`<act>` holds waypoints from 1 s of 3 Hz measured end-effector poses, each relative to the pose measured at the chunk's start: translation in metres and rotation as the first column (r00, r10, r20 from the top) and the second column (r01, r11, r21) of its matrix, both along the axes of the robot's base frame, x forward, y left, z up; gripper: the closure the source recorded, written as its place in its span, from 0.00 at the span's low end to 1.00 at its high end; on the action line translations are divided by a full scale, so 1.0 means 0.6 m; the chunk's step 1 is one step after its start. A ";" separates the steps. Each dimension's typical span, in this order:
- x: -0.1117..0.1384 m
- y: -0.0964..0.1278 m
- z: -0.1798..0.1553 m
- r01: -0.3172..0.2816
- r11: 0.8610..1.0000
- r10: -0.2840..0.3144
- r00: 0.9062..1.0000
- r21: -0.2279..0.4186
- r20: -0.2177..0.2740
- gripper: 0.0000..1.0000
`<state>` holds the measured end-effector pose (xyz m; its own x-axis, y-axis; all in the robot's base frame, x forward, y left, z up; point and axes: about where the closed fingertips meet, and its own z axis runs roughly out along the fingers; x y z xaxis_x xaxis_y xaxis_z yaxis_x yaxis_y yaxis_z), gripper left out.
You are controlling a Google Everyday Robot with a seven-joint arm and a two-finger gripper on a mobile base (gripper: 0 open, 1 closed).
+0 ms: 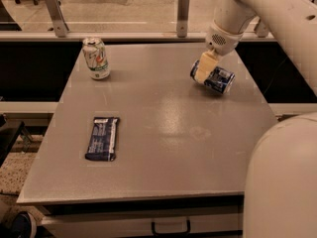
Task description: Place pepsi can upright
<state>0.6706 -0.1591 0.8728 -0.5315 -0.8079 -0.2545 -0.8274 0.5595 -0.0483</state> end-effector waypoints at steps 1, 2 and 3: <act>-0.006 0.013 0.041 -0.073 0.993 0.066 0.994 0.088 0.084 1.00; -0.013 0.026 0.083 -0.140 0.970 0.104 0.978 0.198 0.179 1.00; -0.019 0.029 0.112 -0.169 0.928 0.080 0.961 0.333 0.263 1.00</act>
Offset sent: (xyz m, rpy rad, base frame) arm -0.0204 0.0202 0.0946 0.3928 -0.3005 0.1915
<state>0.6590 -0.1418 0.9401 -0.3192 -0.6996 -0.6393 -0.8794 0.4701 -0.0754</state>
